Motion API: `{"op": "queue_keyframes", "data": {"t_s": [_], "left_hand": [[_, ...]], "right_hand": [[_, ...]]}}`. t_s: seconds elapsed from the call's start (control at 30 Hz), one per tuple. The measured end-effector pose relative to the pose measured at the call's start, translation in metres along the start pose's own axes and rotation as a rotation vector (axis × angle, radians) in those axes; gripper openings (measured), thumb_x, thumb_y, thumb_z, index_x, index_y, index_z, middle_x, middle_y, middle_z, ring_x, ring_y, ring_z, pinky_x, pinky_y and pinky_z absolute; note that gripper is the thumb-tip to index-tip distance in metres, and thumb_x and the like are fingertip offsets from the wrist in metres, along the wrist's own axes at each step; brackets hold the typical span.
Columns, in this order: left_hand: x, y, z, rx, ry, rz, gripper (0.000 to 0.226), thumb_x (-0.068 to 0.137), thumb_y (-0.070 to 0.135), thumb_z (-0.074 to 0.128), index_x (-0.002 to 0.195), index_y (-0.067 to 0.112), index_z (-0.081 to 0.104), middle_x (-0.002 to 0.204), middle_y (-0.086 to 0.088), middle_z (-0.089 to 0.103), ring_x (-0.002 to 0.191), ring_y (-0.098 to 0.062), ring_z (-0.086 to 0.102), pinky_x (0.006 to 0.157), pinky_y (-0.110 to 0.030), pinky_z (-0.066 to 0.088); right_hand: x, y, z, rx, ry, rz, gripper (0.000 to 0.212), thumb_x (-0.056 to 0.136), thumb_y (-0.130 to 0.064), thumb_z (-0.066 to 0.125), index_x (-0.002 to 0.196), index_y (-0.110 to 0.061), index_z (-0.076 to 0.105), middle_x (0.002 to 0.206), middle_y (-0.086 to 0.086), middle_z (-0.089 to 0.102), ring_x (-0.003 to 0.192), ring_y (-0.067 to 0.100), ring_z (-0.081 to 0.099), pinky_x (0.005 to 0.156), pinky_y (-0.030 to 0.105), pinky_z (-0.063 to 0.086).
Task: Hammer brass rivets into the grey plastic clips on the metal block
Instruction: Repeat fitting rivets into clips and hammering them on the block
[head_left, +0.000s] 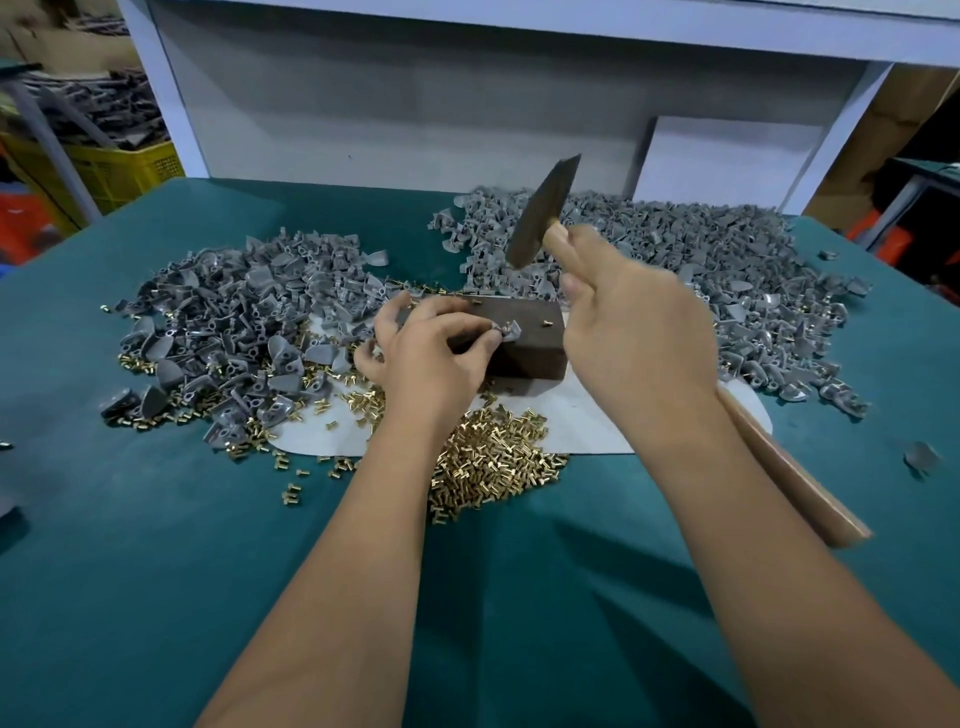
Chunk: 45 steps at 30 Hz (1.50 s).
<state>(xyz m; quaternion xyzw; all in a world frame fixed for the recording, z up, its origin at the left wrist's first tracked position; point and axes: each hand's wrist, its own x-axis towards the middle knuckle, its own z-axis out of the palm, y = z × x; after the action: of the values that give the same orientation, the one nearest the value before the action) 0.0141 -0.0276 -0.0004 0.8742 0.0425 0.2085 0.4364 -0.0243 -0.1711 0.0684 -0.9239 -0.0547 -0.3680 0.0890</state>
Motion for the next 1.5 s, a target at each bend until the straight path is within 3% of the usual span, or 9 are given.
{"op": "queue_keyframes", "data": {"t_s": [0.23,0.37,0.7,0.83,0.93,1.07,1.23,1.37,1.5], "left_hand": [[-0.001,0.002,-0.002,-0.015,-0.015,-0.018,0.014,0.083,0.046,0.073,0.072,0.048,0.064,0.119,0.029,0.057,0.140,-0.012,0.019,0.109,-0.049,0.008],[-0.001,0.001,-0.002,-0.008,-0.039,0.001,0.012,0.087,0.045,0.068,0.075,0.045,0.065,0.122,0.029,0.056,0.139,-0.010,0.018,0.110,-0.048,0.008],[-0.002,0.002,-0.005,-0.118,-0.088,0.083,0.015,0.091,0.028,0.066,0.078,0.032,0.073,0.136,0.032,0.045,0.140,-0.001,0.009,0.110,-0.036,-0.002],[-0.003,0.005,-0.007,-0.119,-0.093,0.085,0.014,0.091,0.027,0.066,0.080,0.031,0.073,0.139,0.029,0.046,0.141,-0.003,0.010,0.111,-0.036,0.000],[-0.004,0.007,-0.009,-0.121,-0.092,0.088,0.015,0.091,0.026,0.065,0.079,0.032,0.072,0.139,0.028,0.047,0.142,-0.006,0.011,0.105,-0.030,0.000],[-0.003,0.007,-0.007,-0.104,-0.073,0.114,0.016,0.091,0.026,0.065,0.079,0.035,0.070,0.137,0.028,0.049,0.141,-0.005,0.012,0.104,-0.030,0.003],[-0.001,0.006,-0.006,-0.113,0.015,0.106,0.016,0.091,0.027,0.065,0.079,0.038,0.067,0.118,0.034,0.050,0.133,-0.004,0.021,0.101,-0.027,0.008],[0.002,0.001,-0.010,-0.176,0.175,0.002,0.018,0.094,0.022,0.060,0.088,0.038,0.065,0.107,0.025,0.059,0.126,-0.011,0.031,0.106,-0.034,0.018],[0.005,-0.006,-0.015,-0.204,0.199,-0.068,0.035,0.089,0.005,0.053,0.105,0.032,0.069,0.107,0.021,0.055,0.127,-0.014,0.034,0.110,-0.049,0.028]], "right_hand": [[-0.005,-0.001,0.006,-0.042,-0.228,0.008,0.028,0.094,-0.020,0.048,0.122,-0.026,0.051,0.066,0.002,0.051,0.064,0.030,0.052,0.052,0.030,0.029],[0.008,0.011,0.010,0.149,-0.077,0.218,0.015,0.098,-0.021,0.044,0.108,-0.019,0.055,0.084,0.007,0.064,0.068,0.025,0.047,0.051,0.030,0.025],[-0.008,0.048,0.050,0.047,-0.451,0.584,0.022,0.099,-0.031,0.043,0.096,-0.012,0.055,0.091,0.010,0.061,0.078,0.030,0.048,0.064,0.032,0.035],[-0.008,0.043,0.049,-0.066,-0.160,0.437,0.026,0.094,-0.026,0.053,0.112,-0.012,0.064,0.109,0.014,0.056,0.100,0.033,0.048,0.079,0.036,0.039],[-0.006,0.030,0.045,0.194,0.000,0.341,0.023,0.094,-0.024,0.052,0.112,-0.017,0.065,0.102,0.002,0.055,0.100,0.022,0.050,0.075,0.027,0.035],[-0.014,-0.001,0.045,0.736,-0.265,0.313,0.016,0.092,-0.031,0.055,0.101,-0.027,0.067,0.092,-0.012,0.065,0.085,0.005,0.060,0.066,0.021,0.050],[0.002,-0.009,0.051,0.745,-0.386,0.383,0.006,0.085,-0.022,0.068,0.085,-0.028,0.067,0.079,-0.014,0.065,0.074,0.003,0.061,0.062,0.020,0.052],[0.047,0.007,0.048,0.692,-0.158,0.543,0.038,0.089,-0.017,0.065,0.126,-0.023,0.058,0.105,-0.011,0.063,0.074,-0.003,0.058,0.069,0.019,0.054],[0.039,0.016,0.059,0.453,-0.101,0.614,0.060,0.092,-0.021,0.057,0.146,-0.026,0.032,0.137,0.004,0.046,0.121,0.023,0.048,0.099,0.036,0.042]]}}
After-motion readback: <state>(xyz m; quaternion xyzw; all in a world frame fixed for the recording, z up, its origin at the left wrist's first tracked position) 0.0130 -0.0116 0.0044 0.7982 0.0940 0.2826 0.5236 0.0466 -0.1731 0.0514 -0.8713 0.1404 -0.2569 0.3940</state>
